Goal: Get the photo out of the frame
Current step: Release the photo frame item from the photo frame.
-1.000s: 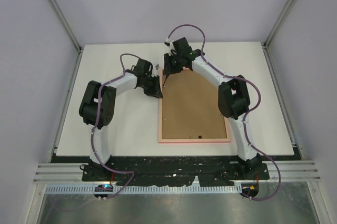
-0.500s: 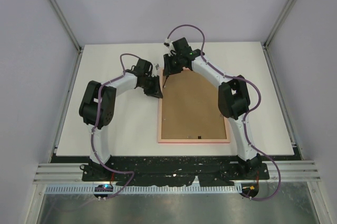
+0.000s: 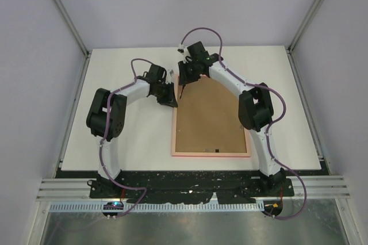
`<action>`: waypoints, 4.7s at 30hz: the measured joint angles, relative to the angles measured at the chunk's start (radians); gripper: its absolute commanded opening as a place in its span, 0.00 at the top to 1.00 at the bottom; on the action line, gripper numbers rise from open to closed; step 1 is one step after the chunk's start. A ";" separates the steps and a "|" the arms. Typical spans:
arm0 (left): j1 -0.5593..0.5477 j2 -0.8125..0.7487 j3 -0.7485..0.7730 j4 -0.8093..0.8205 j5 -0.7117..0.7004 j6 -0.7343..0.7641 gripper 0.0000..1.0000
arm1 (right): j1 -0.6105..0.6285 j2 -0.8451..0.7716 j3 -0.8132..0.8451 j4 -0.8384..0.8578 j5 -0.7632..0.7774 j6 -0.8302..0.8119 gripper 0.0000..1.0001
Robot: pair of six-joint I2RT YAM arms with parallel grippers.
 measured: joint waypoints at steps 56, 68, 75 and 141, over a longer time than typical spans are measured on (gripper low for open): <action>0.048 -0.441 -0.157 -0.182 -0.018 0.526 0.00 | -0.042 -0.945 -0.917 0.476 -0.470 -0.177 0.92; 0.052 -0.224 0.048 -0.237 0.040 0.476 0.00 | -0.007 -0.876 -1.096 0.769 -0.337 -0.045 0.92; 0.034 -0.119 0.085 -0.227 0.035 0.374 0.00 | 0.000 -0.795 -1.096 0.785 -0.250 -0.002 0.92; -0.036 -0.010 0.010 -0.095 0.015 0.187 0.79 | 0.121 -0.569 -1.077 0.831 -0.192 0.110 0.92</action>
